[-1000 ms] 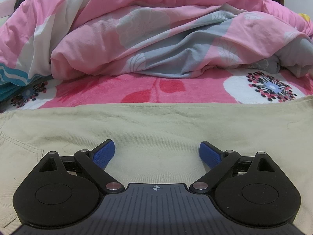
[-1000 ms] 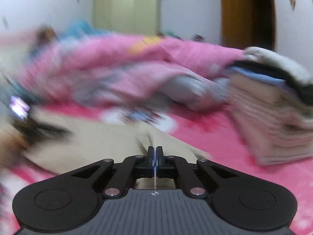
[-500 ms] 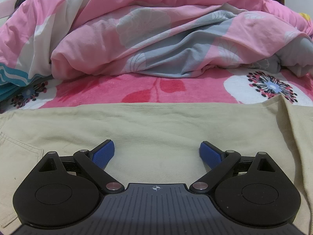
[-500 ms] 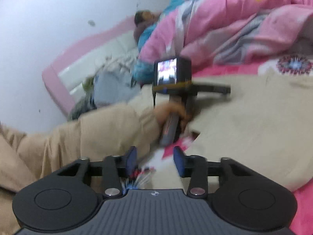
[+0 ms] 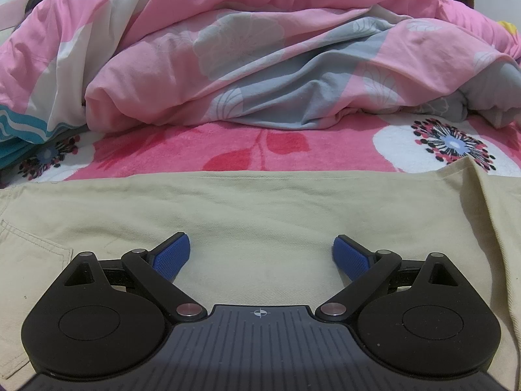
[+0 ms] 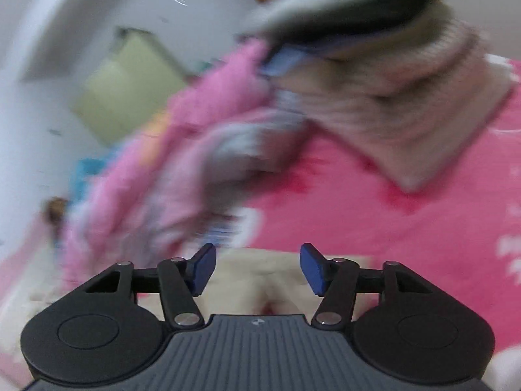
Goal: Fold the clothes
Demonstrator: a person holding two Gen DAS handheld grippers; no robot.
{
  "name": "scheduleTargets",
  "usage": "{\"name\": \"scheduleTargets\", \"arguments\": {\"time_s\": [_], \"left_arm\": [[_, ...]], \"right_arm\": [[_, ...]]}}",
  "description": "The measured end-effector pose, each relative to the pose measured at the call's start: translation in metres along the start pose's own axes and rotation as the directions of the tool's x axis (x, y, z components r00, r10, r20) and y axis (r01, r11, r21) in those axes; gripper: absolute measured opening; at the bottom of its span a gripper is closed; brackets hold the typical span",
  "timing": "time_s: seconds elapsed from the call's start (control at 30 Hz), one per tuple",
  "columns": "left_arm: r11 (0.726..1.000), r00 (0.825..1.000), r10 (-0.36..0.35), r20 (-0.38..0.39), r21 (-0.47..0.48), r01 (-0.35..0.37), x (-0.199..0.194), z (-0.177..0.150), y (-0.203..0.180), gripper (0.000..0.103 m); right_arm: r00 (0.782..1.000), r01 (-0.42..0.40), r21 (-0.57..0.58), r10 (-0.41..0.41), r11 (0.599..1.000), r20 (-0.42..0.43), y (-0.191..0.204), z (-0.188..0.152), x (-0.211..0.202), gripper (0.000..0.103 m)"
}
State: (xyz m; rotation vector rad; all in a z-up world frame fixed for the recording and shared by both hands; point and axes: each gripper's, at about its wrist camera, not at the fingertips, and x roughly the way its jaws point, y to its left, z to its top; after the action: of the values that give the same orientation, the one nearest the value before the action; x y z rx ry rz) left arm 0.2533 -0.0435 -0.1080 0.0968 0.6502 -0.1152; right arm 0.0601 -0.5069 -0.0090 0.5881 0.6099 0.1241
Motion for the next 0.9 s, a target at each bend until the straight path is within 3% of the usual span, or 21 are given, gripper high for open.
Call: {"name": "scheduleTargets", "arguments": {"time_s": [0.13,0.27,0.33,0.37,0.53,0.63,0.8,0.9], "left_arm": [[1.0,1.0,0.0,-0.003,-0.003,0.0,0.0,0.001,0.0,0.098],[1.0,1.0,0.004,-0.006,-0.001,-0.004,0.001,0.002,0.0,0.099],[1.0,1.0,0.005,-0.006,-0.001,-0.005,0.001,0.002,0.0,0.099],[1.0,1.0,0.006,-0.006,-0.001,-0.006,0.001,0.002,0.0,0.099],[1.0,1.0,0.005,-0.006,0.001,-0.005,0.001,0.002,0.001,0.099],[1.0,1.0,0.007,-0.007,0.002,-0.007,0.001,0.002,0.001,0.099],[1.0,1.0,0.007,-0.006,0.0,-0.007,0.001,0.002,0.001,0.099],[1.0,1.0,0.007,-0.006,0.0,-0.007,0.001,0.002,0.001,0.099]], "right_arm": [[0.984,0.157,-0.003,-0.157,0.988,-0.083,-0.03,0.014,0.027,0.041],[0.944,0.296,-0.036,-0.298,0.955,-0.141,-0.053,0.028,0.05,0.032],[0.939,0.319,-0.108,-0.329,0.942,-0.098,-0.042,0.032,0.05,0.025],[0.936,0.33,-0.144,-0.343,0.933,-0.075,-0.036,0.034,0.05,0.012],[0.916,0.392,-0.312,-0.399,0.865,0.044,-0.009,0.045,0.05,0.009],[0.88,0.471,-0.423,-0.443,0.774,0.17,0.014,0.063,0.055,0.008],[0.8,0.586,-0.62,-0.493,0.522,0.341,0.046,0.074,0.097,0.006],[0.769,0.612,-0.69,-0.496,0.387,0.404,0.052,0.07,0.117,0.006]]}}
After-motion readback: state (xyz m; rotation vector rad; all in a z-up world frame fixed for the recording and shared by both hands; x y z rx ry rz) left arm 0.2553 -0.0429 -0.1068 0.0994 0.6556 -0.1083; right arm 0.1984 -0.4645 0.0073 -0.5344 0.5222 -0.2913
